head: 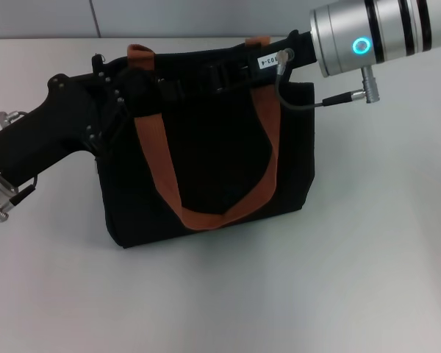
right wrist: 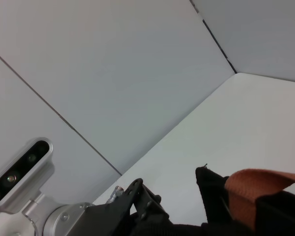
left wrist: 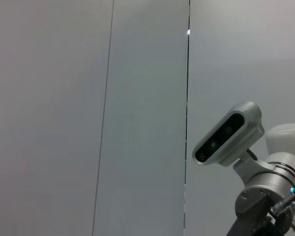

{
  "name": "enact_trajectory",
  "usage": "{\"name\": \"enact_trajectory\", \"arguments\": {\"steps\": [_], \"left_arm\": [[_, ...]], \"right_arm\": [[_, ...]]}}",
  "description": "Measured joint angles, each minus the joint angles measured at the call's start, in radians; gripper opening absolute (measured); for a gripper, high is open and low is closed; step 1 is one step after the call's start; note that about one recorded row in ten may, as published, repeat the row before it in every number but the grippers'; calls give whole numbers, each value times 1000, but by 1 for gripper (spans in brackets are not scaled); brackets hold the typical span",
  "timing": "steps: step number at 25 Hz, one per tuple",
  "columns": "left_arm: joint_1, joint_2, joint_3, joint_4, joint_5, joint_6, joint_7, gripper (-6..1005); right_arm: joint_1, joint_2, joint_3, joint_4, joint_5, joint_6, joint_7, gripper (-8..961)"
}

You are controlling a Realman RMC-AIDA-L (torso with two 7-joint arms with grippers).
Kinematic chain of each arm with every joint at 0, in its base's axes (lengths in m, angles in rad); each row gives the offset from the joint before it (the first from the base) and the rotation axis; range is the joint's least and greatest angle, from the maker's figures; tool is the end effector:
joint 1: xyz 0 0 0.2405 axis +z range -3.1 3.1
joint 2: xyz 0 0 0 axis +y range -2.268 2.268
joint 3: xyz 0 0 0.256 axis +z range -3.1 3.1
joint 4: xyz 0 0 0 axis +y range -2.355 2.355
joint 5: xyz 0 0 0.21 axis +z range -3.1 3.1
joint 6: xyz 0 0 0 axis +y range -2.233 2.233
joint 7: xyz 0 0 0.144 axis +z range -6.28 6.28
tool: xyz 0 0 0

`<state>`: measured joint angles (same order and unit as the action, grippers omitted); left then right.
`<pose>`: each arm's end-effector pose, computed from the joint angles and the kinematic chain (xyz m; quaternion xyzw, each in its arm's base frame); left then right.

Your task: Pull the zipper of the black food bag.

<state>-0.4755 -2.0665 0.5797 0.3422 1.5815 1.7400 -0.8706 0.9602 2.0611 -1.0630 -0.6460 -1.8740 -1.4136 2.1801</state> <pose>-0.2565 0.3032 0.0117 -0.8461 -0.0960 -0.4619 0.2482 0.0882 0.4029 -0.0387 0.9203 -0.3434 -0.1846 0.0328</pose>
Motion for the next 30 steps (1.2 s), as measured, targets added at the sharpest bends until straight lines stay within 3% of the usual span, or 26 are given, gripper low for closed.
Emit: {"name": "enact_trajectory", "arguments": {"steps": [1, 12, 30], "left_arm": [[0, -1, 2, 0, 0, 0, 0, 80], [0, -1, 4, 3, 0, 6, 1, 87], [0, 0, -3, 3, 0, 9, 1, 99]], "right_arm": [[0, 0, 0, 1, 0, 0, 0, 173], [9, 13, -10, 6, -2, 8, -1, 161], [4, 14, -2, -5, 5, -28, 7, 124]]}}
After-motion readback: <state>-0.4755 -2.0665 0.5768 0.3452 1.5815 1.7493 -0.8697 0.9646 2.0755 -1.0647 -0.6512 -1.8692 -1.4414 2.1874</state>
